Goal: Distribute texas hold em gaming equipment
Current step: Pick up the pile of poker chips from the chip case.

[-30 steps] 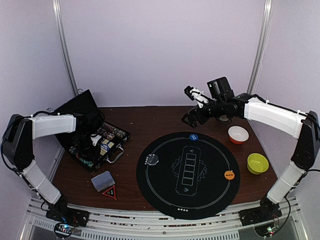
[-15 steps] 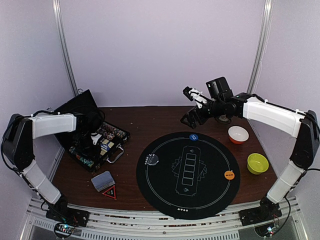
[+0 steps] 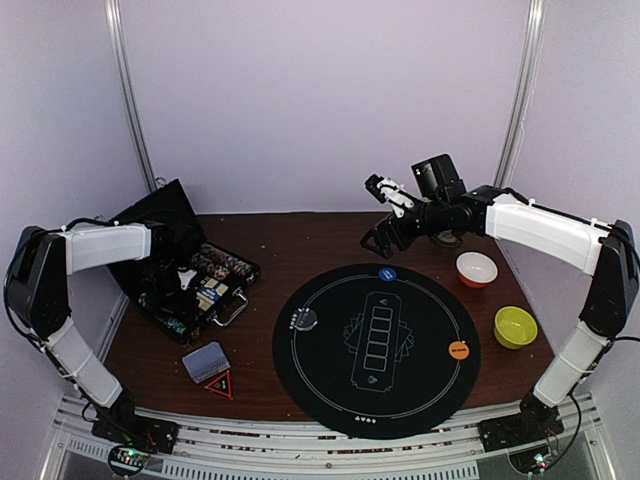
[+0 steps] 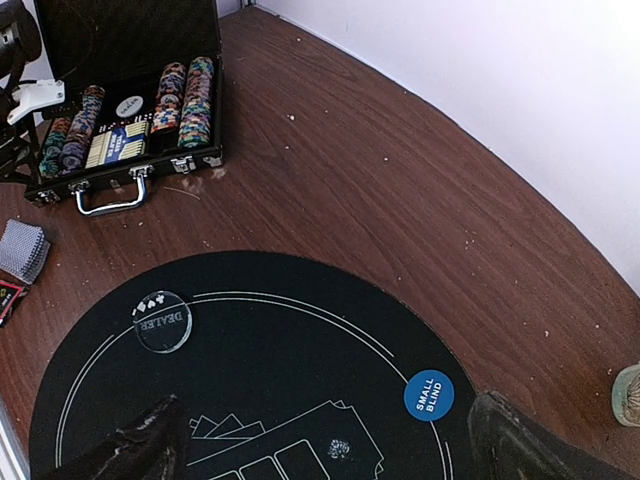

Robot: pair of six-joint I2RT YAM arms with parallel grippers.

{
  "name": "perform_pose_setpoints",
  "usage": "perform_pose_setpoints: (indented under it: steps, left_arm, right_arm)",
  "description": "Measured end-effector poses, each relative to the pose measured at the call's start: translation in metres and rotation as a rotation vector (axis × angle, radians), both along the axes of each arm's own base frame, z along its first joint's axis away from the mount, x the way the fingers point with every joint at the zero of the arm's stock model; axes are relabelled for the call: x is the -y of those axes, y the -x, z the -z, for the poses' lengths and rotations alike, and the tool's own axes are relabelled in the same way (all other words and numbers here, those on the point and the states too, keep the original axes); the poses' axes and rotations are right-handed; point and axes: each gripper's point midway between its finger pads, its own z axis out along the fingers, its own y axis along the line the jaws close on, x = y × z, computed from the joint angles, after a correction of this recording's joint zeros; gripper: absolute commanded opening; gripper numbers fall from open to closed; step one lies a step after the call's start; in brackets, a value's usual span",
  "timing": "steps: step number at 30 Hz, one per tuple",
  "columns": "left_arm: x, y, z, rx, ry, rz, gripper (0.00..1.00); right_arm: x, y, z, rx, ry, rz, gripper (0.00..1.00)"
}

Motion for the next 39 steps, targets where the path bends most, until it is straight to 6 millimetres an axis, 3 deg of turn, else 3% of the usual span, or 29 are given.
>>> perform_pose_setpoints:
  steps: [15, 21, 25, 30, 31, 34, 39]
  left_arm:
    - [-0.005, 0.0, 0.008, -0.029, -0.002, -0.017, 0.42]
    - [-0.006, -0.004, 0.014, -0.035, -0.003, -0.008, 0.41]
    - [-0.007, -0.005, 0.018, -0.043, 0.004, -0.006, 0.33]
    - [-0.006, -0.006, 0.018, -0.049, 0.018, 0.0, 0.31]
    - [-0.006, -0.005, 0.018, -0.049, 0.02, 0.001, 0.27]
    - [-0.006, -0.005, 0.018, -0.05, 0.021, 0.001, 0.0]
    - [-0.006, -0.006, 0.017, -0.049, 0.02, -0.004, 0.0]
  right_arm:
    - [-0.001, 0.001, 0.0, 0.003, 0.004, -0.01, 1.0]
    - [0.0, 0.001, 0.0, 0.003, 0.004, -0.01, 1.0]
    - [0.0, 0.001, 0.001, 0.001, 0.006, -0.011, 1.0]
    - [0.0, 0.001, 0.001, 0.0, 0.007, -0.01, 1.0]
    - [0.0, 0.001, 0.001, -0.001, 0.007, -0.01, 1.0]
    - [0.0, 0.001, 0.001, -0.001, 0.007, -0.01, 1.0]
    - [0.0, 0.002, 0.002, -0.006, 0.01, -0.01, 1.0]
